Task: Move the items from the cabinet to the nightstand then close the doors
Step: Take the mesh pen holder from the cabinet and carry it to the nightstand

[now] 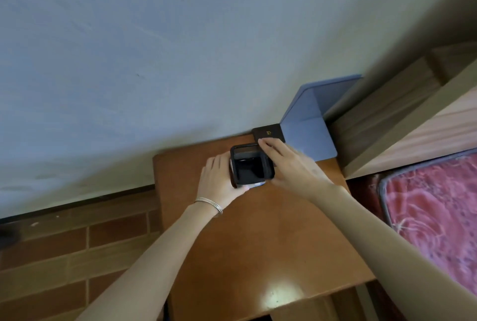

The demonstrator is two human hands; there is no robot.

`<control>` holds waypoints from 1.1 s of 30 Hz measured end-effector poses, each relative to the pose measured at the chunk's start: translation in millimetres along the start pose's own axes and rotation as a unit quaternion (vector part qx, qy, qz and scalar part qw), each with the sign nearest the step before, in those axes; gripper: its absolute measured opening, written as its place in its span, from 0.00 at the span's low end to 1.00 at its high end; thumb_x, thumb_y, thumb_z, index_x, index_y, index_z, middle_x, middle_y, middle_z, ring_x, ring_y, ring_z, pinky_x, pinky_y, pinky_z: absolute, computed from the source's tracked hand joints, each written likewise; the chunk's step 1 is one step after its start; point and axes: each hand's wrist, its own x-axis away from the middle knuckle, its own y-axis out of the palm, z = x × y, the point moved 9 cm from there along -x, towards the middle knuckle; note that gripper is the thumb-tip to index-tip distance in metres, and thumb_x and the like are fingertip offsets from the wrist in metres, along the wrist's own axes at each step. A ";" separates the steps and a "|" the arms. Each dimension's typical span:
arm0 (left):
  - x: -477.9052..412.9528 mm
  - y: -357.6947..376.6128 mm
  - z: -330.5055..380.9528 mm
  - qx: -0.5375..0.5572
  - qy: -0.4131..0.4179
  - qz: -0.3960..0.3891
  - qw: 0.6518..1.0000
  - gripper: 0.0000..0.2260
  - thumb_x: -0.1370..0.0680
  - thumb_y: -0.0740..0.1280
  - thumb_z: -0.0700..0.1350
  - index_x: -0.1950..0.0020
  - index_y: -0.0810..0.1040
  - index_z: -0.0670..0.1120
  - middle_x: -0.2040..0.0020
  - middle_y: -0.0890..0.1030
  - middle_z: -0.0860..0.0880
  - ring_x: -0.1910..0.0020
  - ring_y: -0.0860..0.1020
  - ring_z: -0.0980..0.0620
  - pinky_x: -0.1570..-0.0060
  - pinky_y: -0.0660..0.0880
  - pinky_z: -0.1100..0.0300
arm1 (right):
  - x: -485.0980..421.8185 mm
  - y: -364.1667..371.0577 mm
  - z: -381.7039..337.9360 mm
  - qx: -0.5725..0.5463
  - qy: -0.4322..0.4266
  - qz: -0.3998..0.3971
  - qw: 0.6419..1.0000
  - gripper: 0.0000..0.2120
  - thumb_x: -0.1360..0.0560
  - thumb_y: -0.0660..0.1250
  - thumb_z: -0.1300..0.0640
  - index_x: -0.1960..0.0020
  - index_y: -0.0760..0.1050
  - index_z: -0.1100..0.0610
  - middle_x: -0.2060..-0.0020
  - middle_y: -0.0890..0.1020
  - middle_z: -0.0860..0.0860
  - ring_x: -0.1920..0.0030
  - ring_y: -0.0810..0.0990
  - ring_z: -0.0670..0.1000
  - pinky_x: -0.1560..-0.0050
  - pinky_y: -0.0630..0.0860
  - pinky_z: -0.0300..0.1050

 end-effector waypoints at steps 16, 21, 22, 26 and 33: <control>63.3 41.3 -38.3 -0.176 -0.012 -0.032 0.984 0.35 0.25 0.49 0.64 0.26 0.59 0.41 0.25 0.58 0.41 0.26 0.53 0.42 0.30 0.52 0.42 | 22.2 6.5 -35.4 -0.006 -0.027 0.218 0.975 0.16 0.33 0.74 0.63 0.47 0.78 0.58 0.48 0.81 0.54 0.42 0.76 0.55 0.53 0.75 0.50; 62.5 46.2 -39.0 -0.172 -0.013 -0.040 0.984 0.34 0.24 0.48 0.64 0.25 0.56 0.41 0.25 0.56 0.41 0.26 0.52 0.42 0.29 0.52 0.41 | 5.4 6.2 -21.9 0.027 0.003 0.269 0.963 0.11 0.36 0.73 0.69 0.59 0.80 0.57 0.61 0.81 0.51 0.53 0.72 0.53 0.60 0.69 0.45; 62.6 46.7 -40.0 -0.170 -0.013 -0.040 0.985 0.34 0.24 0.49 0.64 0.25 0.56 0.41 0.24 0.55 0.42 0.26 0.52 0.42 0.30 0.51 0.41 | 1.6 6.7 -21.3 0.039 0.003 0.270 0.962 0.11 0.37 0.74 0.69 0.60 0.79 0.56 0.62 0.81 0.50 0.53 0.72 0.52 0.59 0.67 0.44; 62.5 46.6 -41.2 -0.164 -0.018 -0.041 0.985 0.34 0.24 0.49 0.64 0.25 0.57 0.42 0.24 0.55 0.42 0.25 0.51 0.42 0.30 0.51 0.42 | -19.2 5.1 -22.2 0.070 -0.010 0.268 0.961 0.10 0.37 0.74 0.68 0.60 0.79 0.56 0.64 0.80 0.50 0.54 0.69 0.52 0.59 0.66 0.44; 63.1 47.6 -41.6 -0.164 -0.021 -0.032 0.986 0.34 0.24 0.50 0.64 0.25 0.57 0.42 0.24 0.55 0.42 0.25 0.50 0.43 0.30 0.53 0.41 | -36.8 4.4 -19.0 0.092 -0.035 0.245 0.965 0.12 0.36 0.74 0.68 0.56 0.81 0.56 0.59 0.81 0.51 0.51 0.72 0.54 0.57 0.70 0.47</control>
